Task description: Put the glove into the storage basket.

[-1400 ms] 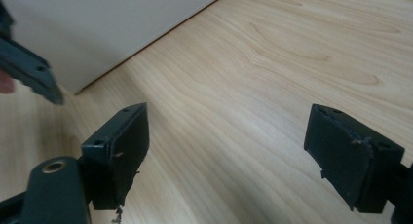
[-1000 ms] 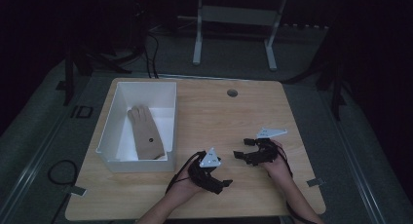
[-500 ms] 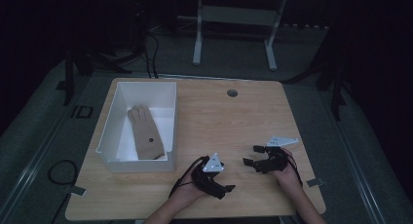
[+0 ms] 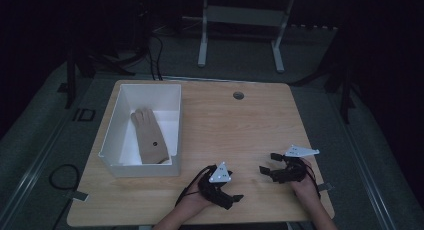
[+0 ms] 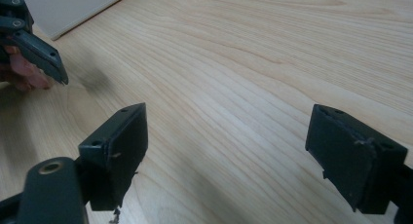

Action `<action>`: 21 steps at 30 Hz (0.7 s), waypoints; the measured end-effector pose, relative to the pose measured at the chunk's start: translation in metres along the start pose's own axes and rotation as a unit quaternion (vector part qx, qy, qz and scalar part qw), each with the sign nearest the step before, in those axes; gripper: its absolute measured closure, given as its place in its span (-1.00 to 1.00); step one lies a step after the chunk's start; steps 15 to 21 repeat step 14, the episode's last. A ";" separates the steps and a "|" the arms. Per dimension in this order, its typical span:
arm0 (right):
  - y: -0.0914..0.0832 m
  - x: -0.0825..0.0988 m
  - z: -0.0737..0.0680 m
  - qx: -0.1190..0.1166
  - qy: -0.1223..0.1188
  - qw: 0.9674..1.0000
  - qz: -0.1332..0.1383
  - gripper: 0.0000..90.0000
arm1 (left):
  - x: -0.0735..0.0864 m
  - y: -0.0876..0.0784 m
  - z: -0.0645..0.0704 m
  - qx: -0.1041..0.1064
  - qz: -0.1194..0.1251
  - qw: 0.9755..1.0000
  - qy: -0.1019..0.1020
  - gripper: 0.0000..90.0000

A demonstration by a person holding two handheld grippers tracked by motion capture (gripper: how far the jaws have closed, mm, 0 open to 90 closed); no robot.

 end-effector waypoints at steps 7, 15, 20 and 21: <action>-0.002 0.005 0.008 0.034 -0.016 0.999 0.002 -0.69 | -0.003 -0.003 0.000 -0.007 0.016 1.000 0.006 -0.68; 0.000 0.005 0.007 0.041 -0.022 0.999 -0.002 -0.68 | -0.002 -0.003 -0.002 -0.007 0.019 1.000 0.005 -0.68; 0.000 0.005 0.007 0.041 -0.022 0.999 -0.002 -0.68 | -0.002 -0.003 -0.002 -0.007 0.019 1.000 0.005 -0.68; 0.000 0.005 0.007 0.041 -0.022 0.999 -0.002 -0.68 | -0.002 -0.003 -0.002 -0.007 0.019 1.000 0.005 -0.68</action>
Point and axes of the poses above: each handheld gripper's, and its own axes: y roughly forward along the jaws, x roughly out of its underside, z roughly to its right, the point moved 9 cm from there along y, roughly forward along the jaws, and after that the axes turned 10 degrees about -z, right-handed, at the moved point
